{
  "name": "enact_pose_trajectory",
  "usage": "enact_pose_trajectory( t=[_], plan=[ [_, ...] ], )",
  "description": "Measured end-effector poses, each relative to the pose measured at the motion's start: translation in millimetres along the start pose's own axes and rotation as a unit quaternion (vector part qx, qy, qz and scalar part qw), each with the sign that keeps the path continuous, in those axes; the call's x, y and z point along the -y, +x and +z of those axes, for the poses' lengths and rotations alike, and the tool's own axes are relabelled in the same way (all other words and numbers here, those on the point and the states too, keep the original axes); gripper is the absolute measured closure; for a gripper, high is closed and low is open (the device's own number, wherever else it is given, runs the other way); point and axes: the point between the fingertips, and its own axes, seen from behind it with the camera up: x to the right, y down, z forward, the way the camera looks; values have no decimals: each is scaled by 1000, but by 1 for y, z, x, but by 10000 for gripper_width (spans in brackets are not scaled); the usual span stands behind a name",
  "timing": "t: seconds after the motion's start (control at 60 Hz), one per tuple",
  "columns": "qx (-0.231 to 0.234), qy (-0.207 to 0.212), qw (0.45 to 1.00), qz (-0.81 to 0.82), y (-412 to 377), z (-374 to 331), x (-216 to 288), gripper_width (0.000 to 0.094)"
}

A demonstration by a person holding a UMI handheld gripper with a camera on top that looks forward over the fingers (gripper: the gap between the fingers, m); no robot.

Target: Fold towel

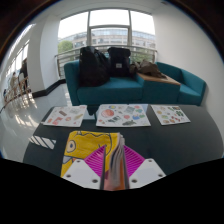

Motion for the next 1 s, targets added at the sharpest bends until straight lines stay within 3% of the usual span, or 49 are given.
enact_pose_trajectory(
  t=[0.033, 0.1, 0.2, 0.25, 0.417, 0.6, 1.0],
  plan=[
    [-12, -13, 1000, 0, 14, 7, -9, 511],
    [-21, -9, 1000, 4, 34, 11, -10, 406],
    [-12, 30, 999, 25, 46, -17, 19, 168],
    [-3, 49, 998, 24, 48, -40, 31, 98],
    [18, 102, 994, 22, 55, -128, 49, 97],
    [51, 106, 993, 29, 52, -208, 12, 98],
    [49, 124, 991, -1, 56, -301, -50, 97]
  ],
)
